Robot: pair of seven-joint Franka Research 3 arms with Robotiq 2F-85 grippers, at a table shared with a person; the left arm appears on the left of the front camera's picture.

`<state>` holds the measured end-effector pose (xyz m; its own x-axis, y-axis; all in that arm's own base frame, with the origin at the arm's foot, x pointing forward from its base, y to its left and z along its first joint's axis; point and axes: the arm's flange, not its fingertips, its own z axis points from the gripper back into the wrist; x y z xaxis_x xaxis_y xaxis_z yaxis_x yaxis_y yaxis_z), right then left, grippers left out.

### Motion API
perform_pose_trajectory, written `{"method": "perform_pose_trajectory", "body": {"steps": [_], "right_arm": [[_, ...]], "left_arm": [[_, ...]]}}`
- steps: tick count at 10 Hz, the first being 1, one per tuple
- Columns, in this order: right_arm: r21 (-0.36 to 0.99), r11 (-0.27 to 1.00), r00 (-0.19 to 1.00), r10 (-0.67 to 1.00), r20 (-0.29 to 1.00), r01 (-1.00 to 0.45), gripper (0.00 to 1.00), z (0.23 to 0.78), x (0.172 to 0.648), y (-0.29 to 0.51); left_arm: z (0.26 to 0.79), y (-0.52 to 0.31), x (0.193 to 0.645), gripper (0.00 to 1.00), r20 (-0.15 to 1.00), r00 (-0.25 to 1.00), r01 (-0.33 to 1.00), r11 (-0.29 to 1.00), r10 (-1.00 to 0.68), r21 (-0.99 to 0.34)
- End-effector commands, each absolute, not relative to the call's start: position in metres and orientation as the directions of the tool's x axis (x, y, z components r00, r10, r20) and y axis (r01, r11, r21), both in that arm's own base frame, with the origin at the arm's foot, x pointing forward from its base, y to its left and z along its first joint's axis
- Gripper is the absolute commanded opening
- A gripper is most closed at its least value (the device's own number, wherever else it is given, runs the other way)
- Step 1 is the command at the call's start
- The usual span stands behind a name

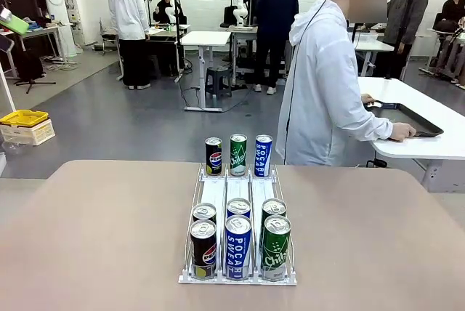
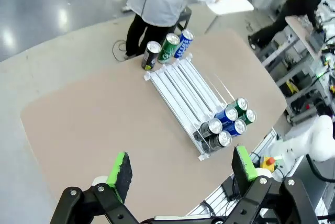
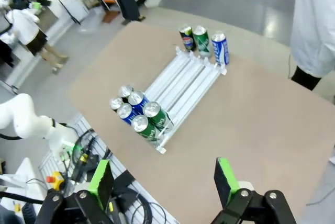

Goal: Retrieve and hand over the desired beverage to the person.
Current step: Pick up a can of the same type that the person held from the Automatic Can Dispenser.

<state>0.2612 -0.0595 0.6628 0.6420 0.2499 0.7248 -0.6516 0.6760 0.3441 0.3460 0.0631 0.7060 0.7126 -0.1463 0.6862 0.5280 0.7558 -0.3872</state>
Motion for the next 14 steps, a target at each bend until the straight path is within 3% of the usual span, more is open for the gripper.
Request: {"method": "perform_pose_trajectory", "body": {"steps": [1, 2, 14], "right_arm": [[0.360, 0.624, 0.626, 0.273, 0.731, -0.693, 1.00, 0.6553, 0.2589, -0.0591], [0.344, 0.676, 0.642, 0.250, 0.725, -0.652, 1.00, 0.6628, 0.2612, -0.0595], [0.344, 0.676, 0.642, 0.250, 0.725, -0.652, 1.00, 0.6628, 0.2612, -0.0595]], "left_arm": [[0.6960, 0.0633, 0.3398, 1.00, 0.712, 0.693, 0.537, 0.739, -0.112, -0.406], [0.7060, 0.0631, 0.3460, 1.00, 0.686, 0.713, 0.528, 0.756, -0.146, -0.387], [0.7060, 0.0631, 0.3460, 1.00, 0.686, 0.713, 0.528, 0.756, -0.146, -0.387]]}}
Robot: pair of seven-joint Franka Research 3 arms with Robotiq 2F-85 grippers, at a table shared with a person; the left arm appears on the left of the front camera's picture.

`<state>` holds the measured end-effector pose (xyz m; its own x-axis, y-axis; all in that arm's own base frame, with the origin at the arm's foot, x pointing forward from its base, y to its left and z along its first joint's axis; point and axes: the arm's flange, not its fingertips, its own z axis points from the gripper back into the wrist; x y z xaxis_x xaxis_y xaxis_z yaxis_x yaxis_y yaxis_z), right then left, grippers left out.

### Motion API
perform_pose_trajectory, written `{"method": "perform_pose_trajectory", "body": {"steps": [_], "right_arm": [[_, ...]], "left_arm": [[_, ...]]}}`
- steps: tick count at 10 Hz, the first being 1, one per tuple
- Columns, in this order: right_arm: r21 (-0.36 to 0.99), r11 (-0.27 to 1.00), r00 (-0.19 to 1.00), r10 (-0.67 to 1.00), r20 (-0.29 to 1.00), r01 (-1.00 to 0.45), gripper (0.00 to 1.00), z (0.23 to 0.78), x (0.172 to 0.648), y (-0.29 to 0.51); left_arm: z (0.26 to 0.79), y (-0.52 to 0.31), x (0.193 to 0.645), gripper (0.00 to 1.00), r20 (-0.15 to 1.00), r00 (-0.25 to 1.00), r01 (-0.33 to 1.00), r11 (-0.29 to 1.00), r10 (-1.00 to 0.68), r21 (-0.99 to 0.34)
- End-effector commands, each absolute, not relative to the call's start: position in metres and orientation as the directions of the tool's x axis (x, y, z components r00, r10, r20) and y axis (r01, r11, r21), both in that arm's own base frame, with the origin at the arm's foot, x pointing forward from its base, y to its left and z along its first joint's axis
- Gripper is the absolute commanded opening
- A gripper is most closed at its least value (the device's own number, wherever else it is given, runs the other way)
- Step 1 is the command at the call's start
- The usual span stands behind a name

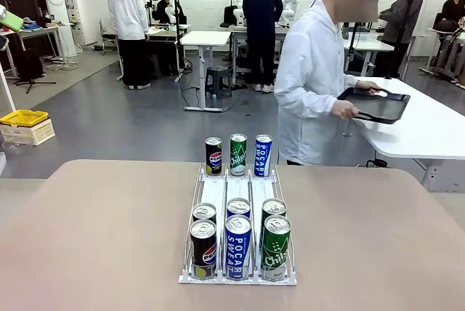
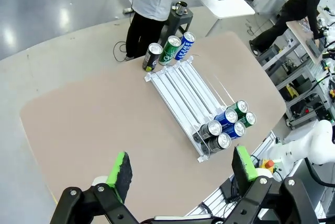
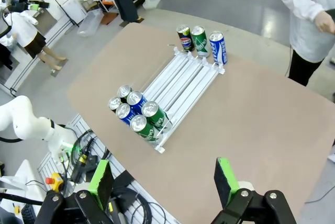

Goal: Retrieve and hand over the desired beverage to the person.
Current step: Pick up a can of the same type that the person held from the Automatic Can Dispenser.

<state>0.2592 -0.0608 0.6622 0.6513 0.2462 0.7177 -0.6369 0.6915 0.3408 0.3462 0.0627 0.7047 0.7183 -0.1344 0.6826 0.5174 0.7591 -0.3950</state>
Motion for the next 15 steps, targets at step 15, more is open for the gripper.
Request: {"method": "perform_pose_trajectory", "body": {"steps": [15], "right_arm": [[0.344, 0.676, 0.642, 0.250, 0.725, -0.652, 1.00, 0.6628, 0.2612, -0.0595]], "left_arm": [[0.7060, 0.0631, 0.3460, 1.00, 0.686, 0.713, 0.528, 0.756, -0.146, -0.387]]}}
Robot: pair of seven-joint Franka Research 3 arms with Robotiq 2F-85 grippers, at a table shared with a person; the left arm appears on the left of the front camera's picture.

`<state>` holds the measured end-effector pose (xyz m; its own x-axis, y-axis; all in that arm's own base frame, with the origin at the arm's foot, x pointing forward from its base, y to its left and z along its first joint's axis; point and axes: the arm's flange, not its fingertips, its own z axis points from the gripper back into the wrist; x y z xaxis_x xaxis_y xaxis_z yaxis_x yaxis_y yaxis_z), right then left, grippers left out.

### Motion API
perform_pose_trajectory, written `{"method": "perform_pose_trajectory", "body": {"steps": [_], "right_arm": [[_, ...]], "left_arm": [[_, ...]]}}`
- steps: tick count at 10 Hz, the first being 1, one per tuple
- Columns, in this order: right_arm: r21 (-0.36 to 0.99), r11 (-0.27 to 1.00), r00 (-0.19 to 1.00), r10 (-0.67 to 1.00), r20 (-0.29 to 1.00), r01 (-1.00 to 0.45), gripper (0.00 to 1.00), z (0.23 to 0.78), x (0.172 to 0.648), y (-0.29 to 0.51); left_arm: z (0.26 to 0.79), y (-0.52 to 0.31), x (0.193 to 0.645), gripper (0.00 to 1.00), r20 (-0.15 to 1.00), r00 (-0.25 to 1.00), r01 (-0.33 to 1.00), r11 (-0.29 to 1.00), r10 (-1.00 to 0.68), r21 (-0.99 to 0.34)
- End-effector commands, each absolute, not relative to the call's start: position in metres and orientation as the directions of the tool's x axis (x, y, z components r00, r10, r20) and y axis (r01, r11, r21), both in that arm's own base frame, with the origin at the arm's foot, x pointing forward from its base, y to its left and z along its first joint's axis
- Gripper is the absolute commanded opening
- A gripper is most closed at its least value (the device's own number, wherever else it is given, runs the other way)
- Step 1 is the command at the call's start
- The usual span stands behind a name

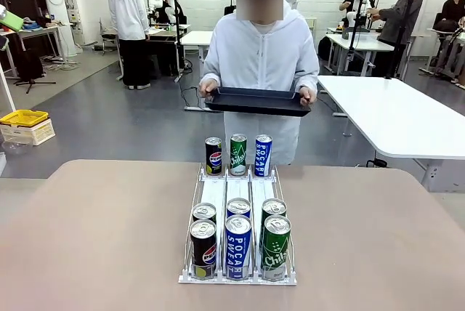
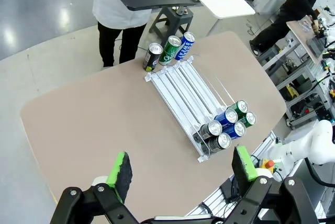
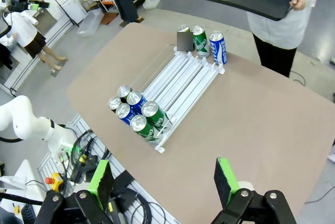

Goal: Retrieve and hand over the desired beverage to the person.
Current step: Pick up a can of the same type that the person held from the Automatic Can Dispenser.

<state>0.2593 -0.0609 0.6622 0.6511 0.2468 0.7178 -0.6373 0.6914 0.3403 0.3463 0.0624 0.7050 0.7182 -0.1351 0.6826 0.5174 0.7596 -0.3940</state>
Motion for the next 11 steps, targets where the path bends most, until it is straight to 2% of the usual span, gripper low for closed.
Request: {"method": "perform_pose_trajectory", "body": {"steps": [1, 11], "right_arm": [[0.344, 0.676, 0.642, 0.250, 0.725, -0.652, 1.00, 0.6628, 0.2612, -0.0595], [0.344, 0.676, 0.642, 0.250, 0.725, -0.652, 1.00, 0.6628, 0.2612, -0.0595]], "left_arm": [[0.7060, 0.0631, 0.3460, 1.00, 0.686, 0.713, 0.528, 0.756, -0.146, -0.387], [0.7060, 0.0631, 0.3460, 1.00, 0.686, 0.713, 0.528, 0.756, -0.146, -0.387]]}}
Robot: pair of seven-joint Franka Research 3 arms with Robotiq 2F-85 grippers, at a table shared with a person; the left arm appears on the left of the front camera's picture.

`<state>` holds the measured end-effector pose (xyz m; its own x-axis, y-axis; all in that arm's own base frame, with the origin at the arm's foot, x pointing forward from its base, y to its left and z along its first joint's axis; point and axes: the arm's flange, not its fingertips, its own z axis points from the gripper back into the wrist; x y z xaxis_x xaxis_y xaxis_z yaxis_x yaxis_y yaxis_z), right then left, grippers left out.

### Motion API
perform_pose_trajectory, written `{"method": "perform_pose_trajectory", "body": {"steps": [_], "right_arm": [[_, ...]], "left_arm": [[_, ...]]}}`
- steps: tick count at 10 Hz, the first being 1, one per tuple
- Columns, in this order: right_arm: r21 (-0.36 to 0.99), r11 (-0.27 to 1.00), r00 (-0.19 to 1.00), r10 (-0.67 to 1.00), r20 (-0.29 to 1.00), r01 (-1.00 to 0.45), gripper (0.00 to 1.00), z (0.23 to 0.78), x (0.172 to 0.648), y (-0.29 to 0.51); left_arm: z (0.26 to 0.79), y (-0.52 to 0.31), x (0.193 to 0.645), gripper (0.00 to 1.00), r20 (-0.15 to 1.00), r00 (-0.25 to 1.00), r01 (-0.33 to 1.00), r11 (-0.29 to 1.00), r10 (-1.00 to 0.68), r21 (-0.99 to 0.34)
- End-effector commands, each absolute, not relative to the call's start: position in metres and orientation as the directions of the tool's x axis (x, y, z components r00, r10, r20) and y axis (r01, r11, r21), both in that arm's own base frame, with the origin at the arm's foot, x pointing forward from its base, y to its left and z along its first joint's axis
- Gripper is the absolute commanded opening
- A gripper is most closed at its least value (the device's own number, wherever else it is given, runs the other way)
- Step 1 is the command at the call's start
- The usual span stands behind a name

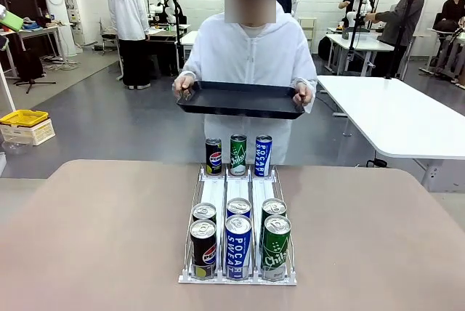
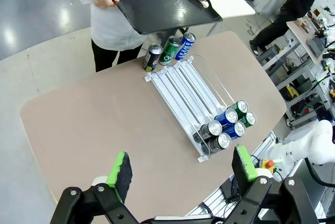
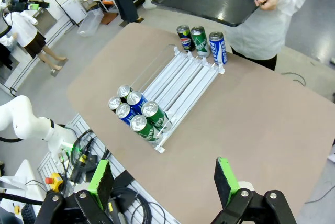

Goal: Retrieve and hand over the desired beverage to the person.
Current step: Pick up a can of the same type that the person held from the Automatic Can Dispenser.

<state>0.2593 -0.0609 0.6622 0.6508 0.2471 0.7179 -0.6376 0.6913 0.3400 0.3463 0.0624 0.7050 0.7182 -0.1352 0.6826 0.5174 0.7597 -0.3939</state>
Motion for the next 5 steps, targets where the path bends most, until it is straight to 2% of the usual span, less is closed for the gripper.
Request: {"method": "perform_pose_trajectory", "body": {"steps": [1, 5], "right_arm": [[0.344, 0.676, 0.642, 0.250, 0.725, -0.652, 1.00, 0.6628, 0.2612, -0.0595], [0.344, 0.676, 0.642, 0.250, 0.725, -0.652, 1.00, 0.6628, 0.2612, -0.0595]], "left_arm": [[0.7060, 0.0631, 0.3460, 1.00, 0.686, 0.713, 0.528, 0.756, -0.146, -0.387], [0.7060, 0.0631, 0.3460, 1.00, 0.686, 0.713, 0.528, 0.756, -0.146, -0.387]]}}
